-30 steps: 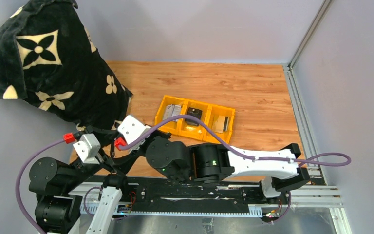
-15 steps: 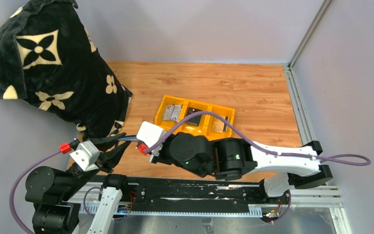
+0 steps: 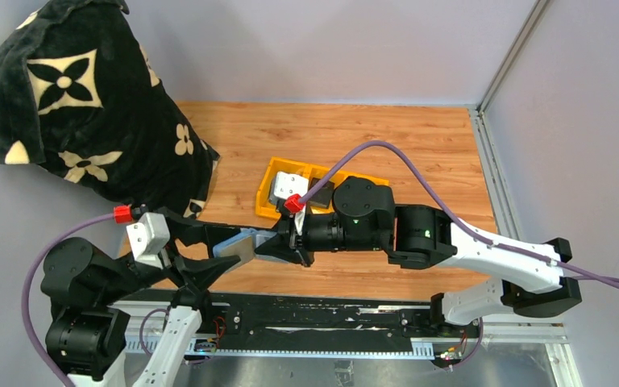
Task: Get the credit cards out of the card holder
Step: Remove the credit card from the card holder, then place the credit card in the storage box.
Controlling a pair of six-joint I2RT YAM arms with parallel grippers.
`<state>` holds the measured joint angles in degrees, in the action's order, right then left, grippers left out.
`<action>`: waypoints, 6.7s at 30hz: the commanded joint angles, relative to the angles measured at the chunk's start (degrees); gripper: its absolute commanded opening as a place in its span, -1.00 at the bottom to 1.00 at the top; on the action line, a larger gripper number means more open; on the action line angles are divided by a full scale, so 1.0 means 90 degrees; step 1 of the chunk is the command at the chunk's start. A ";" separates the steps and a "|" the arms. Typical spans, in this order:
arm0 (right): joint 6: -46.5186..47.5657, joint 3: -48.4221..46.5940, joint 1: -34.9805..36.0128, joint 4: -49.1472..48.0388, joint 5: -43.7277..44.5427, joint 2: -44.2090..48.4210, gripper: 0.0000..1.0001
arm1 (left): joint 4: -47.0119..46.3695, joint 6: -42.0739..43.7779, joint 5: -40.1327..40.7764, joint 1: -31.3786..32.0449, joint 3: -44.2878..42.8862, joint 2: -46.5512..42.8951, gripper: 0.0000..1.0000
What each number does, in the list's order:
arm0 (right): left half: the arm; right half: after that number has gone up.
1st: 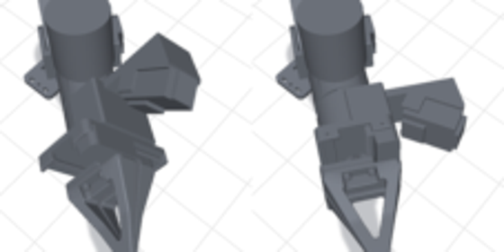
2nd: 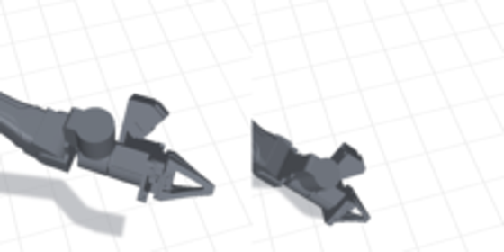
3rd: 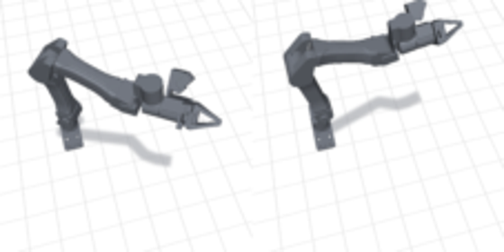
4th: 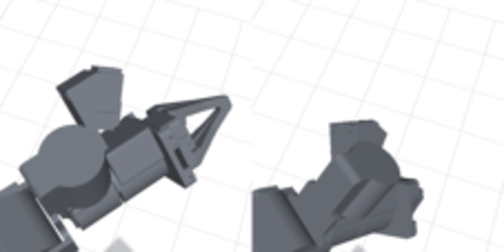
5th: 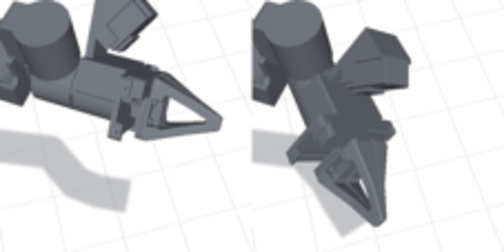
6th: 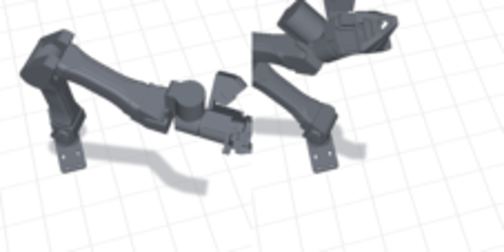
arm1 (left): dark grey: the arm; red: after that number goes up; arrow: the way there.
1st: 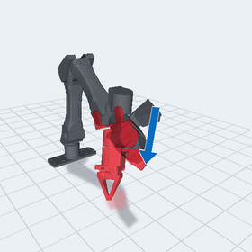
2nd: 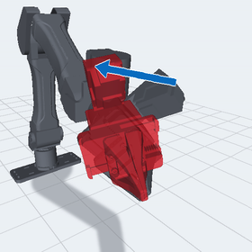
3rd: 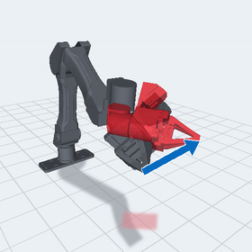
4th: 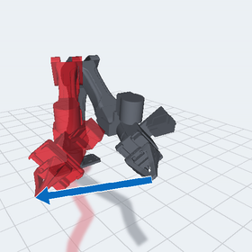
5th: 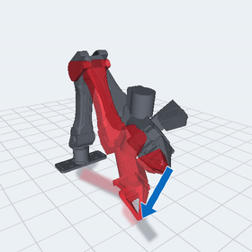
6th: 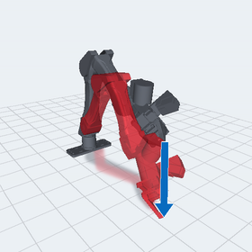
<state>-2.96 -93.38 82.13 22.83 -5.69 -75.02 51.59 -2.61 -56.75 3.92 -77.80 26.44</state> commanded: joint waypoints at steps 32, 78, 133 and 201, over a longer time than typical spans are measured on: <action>-0.2084 0.1617 -0.1471 -0.3226 -0.3936 0.0649 -1.00 | -0.2786 -0.4071 -0.2381 -0.0016 0.0725 0.0488 -0.74; -0.5432 0.2712 -0.2886 -0.5802 -0.4472 -0.0088 0.13 | -0.1144 -0.2703 -0.0050 -0.0016 0.0695 0.0917 -1.00; -0.6417 0.3430 -0.2682 -0.7780 -0.4751 0.0001 -1.00 | -0.3307 -0.4836 -0.1883 -0.0016 0.0994 0.0855 -0.88; -0.2659 0.4323 -0.7045 -0.0026 -0.1234 0.0583 -1.00 | -0.2481 -0.3169 -0.1904 -0.0016 0.0241 0.0872 -1.00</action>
<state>-30.20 -52.56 19.53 21.54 -20.95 -66.06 29.67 -32.51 -73.49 3.81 -74.22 34.59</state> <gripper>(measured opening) 0.007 0.133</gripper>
